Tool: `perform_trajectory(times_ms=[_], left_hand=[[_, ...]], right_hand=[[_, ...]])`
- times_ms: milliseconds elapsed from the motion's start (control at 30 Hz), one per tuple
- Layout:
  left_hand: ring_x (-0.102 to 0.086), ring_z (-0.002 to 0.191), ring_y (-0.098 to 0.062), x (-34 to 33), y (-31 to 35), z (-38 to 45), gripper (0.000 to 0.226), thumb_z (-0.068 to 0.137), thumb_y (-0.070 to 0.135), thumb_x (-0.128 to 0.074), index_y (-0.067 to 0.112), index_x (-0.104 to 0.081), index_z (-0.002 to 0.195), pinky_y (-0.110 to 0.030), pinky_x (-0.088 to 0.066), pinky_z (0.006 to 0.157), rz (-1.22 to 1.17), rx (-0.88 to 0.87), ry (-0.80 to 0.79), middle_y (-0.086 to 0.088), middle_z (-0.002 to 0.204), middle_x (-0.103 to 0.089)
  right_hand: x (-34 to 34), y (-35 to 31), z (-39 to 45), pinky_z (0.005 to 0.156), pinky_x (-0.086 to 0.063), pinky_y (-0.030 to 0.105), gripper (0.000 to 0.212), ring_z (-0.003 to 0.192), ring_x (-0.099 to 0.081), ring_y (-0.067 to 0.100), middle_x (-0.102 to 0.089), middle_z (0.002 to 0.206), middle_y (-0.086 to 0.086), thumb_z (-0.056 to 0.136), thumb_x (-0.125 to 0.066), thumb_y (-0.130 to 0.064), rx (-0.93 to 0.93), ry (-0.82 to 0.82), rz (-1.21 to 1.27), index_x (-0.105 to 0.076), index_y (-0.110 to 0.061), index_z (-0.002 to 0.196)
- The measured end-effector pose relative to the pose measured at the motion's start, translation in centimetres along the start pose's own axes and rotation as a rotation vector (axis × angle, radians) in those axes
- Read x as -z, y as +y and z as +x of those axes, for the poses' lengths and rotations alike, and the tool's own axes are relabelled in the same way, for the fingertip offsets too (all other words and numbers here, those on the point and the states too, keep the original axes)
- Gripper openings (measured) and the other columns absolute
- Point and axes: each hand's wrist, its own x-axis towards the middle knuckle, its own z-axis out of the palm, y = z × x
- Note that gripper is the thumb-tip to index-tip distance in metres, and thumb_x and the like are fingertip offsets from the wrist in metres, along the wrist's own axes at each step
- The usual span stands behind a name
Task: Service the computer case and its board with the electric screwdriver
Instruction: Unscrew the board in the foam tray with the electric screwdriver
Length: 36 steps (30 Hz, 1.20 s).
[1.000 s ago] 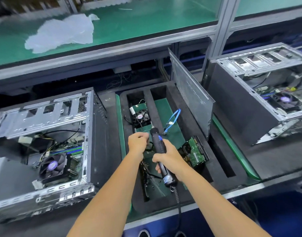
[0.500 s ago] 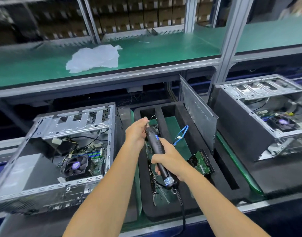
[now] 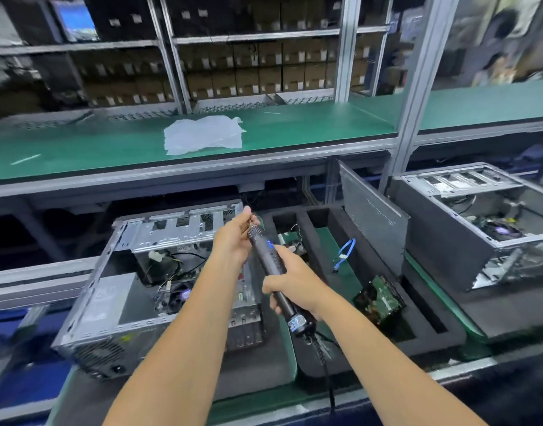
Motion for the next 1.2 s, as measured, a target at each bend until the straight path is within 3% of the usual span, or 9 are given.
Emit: perform_trajectory(times_ms=[167, 300, 400, 433, 500, 633, 800, 1000, 1200], left_hand=[[-0.059, 0.051, -0.011, 6.8, 4.1, -3.5, 0.014, 0.091, 0.014, -0.06, 0.006, -0.059, 0.079, -0.021, -0.05, 0.049, 0.005, -0.026, -0.01, -0.001, 0.061, -0.061], [-0.05, 0.053, -0.018, 13.7, 7.3, -6.2, 0.016, 0.081, 0.015, -0.069, 0.006, -0.063, 0.069, -0.025, -0.044, 0.054, 0.308, -0.241, 0.226, -0.006, 0.062, -0.06], [-0.041, 0.058, -0.015, 19.3, 9.3, -8.2, 0.024, 0.082, 0.019, -0.066, 0.01, -0.06, 0.06, -0.025, -0.036, 0.057, 0.539, -0.359, 0.272, -0.007, 0.063, -0.05], [-0.04, 0.054, -0.014, 20.9, 9.9, -8.9, 0.029, 0.083, 0.021, -0.065, 0.012, -0.061, 0.056, -0.024, -0.034, 0.053, 0.594, -0.382, 0.282, -0.005, 0.058, -0.049], [-0.039, 0.051, -0.014, 23.8, 10.9, -10.1, 0.031, 0.085, 0.025, -0.061, 0.012, -0.065, 0.057, -0.023, -0.031, 0.049, 0.713, -0.387, 0.302, 0.001, 0.054, -0.048], [-0.035, 0.05, -0.014, 28.4, 11.8, -12.0, 0.029, 0.087, 0.027, -0.056, 0.007, -0.057, 0.066, -0.026, -0.029, 0.052, 0.822, -0.368, 0.272, -0.002, 0.056, -0.042], [-0.048, 0.059, -0.016, 31.4, 10.0, -13.9, 0.026, 0.083, 0.024, -0.059, 0.008, -0.061, 0.062, -0.028, -0.039, 0.058, 0.658, -0.244, 0.332, 0.0, 0.057, -0.06], [-0.053, 0.053, -0.021, 32.5, 4.8, -15.5, 0.015, 0.085, 0.011, -0.055, 0.003, -0.065, 0.076, -0.031, -0.047, 0.061, 0.15, -0.071, 0.313, -0.008, 0.059, -0.061], [-0.052, 0.05, -0.02, 32.5, 3.0, -16.0, 0.014, 0.082, 0.004, -0.052, 0.0, -0.065, 0.084, -0.026, -0.043, 0.053, 0.135, -0.047, 0.344, -0.011, 0.061, -0.06]], right_hand=[[-9.4, -1.2, -0.6, 0.05, -0.053, 0.032, 0.083, 0.054, -0.063, 0.025, -0.052, 0.122, 0.001, 0.082, -0.061, -0.006, 0.023, 0.042, 0.034, -0.024, -0.033, 0.152], [-18.0, -1.7, -0.9, 0.067, -0.055, 0.021, 0.082, 0.097, -0.062, 0.021, -0.049, 0.135, -0.009, 0.087, -0.065, -0.01, 0.036, 0.073, 0.001, -0.022, -0.036, 0.152], [-23.8, -1.8, -0.9, 0.054, -0.055, 0.025, 0.087, 0.066, -0.07, 0.013, -0.046, 0.135, -0.003, 0.088, -0.064, -0.007, 0.019, 0.033, 0.033, -0.016, -0.03, 0.156], [-25.5, -1.7, -1.0, 0.049, -0.052, 0.022, 0.087, 0.09, -0.05, 0.005, -0.052, 0.123, -0.007, 0.087, -0.064, -0.005, 0.013, 0.023, 0.043, -0.017, -0.029, 0.156], [-28.6, -1.5, -1.4, 0.047, -0.05, 0.028, 0.089, 0.045, -0.049, 0.014, -0.058, 0.102, -0.004, 0.083, -0.064, -0.002, 0.002, -0.003, 0.08, -0.019, -0.03, 0.155], [-33.2, -0.6, -2.4, 0.047, -0.05, 0.032, 0.073, 0.049, -0.056, 0.024, -0.065, 0.099, 0.015, 0.079, -0.062, -0.001, 0.004, -0.043, 0.125, -0.033, -0.035, 0.137], [-35.9, 1.7, -3.9, 0.058, -0.052, 0.034, 0.076, 0.062, -0.06, 0.024, -0.063, 0.117, 0.015, 0.079, -0.064, -0.005, -0.059, -0.03, 0.106, -0.032, -0.036, 0.14], [-36.8, 4.5, -5.4, 0.05, -0.052, 0.035, 0.055, 0.052, -0.055, 0.025, -0.056, 0.082, 0.012, 0.075, -0.062, -0.004, -0.126, -0.055, 0.136, -0.048, -0.033, 0.12], [-36.4, 5.6, -5.5, 0.051, -0.052, 0.035, 0.056, 0.052, -0.056, 0.027, -0.054, 0.086, 0.017, 0.075, -0.061, -0.002, -0.176, -0.054, 0.126, -0.047, -0.035, 0.119]])
